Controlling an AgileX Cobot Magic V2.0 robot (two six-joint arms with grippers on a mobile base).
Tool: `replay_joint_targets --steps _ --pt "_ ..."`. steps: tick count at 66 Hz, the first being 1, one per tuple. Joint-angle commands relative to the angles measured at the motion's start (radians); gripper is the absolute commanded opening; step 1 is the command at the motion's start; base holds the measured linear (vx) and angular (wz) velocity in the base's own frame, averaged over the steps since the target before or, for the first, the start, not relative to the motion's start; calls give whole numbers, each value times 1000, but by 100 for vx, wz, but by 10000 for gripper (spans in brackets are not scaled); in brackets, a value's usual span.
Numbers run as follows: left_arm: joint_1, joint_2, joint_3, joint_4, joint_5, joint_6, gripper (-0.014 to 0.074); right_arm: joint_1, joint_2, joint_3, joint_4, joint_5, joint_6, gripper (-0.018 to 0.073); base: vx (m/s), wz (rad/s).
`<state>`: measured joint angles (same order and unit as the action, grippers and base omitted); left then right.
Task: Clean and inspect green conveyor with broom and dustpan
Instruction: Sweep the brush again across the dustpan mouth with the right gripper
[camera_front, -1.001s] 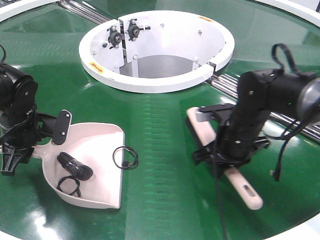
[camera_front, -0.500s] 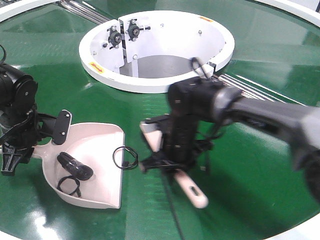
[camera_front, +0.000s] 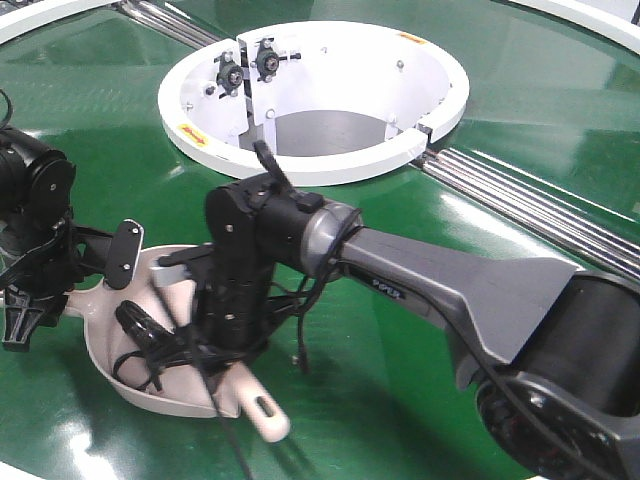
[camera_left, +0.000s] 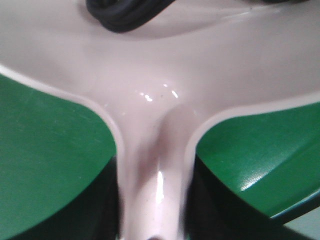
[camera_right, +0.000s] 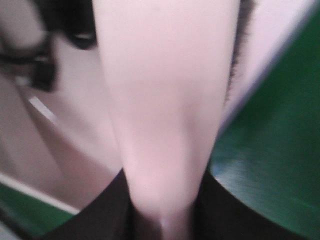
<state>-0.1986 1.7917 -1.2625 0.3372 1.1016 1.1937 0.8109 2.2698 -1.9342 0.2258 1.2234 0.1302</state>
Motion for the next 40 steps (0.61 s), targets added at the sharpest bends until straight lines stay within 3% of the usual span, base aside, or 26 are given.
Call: replay_joint_targets --steps 1,19,30,40 --pt "-5 -44 -26 6 18 12 -6 21 -76 -57 58 68 -31 -4 0 0" --pt "-5 -44 -26 6 18 12 -6 -25 -120 -57 -11 68 -3 -4 0 0" --pt "-5 -44 -26 6 18 12 -6 -93 -175 -40 -18 68 -10 -4 0 0" --pt "-5 -44 -26 6 18 12 -6 -172 -271 81 -72 68 -33 -4 0 0"
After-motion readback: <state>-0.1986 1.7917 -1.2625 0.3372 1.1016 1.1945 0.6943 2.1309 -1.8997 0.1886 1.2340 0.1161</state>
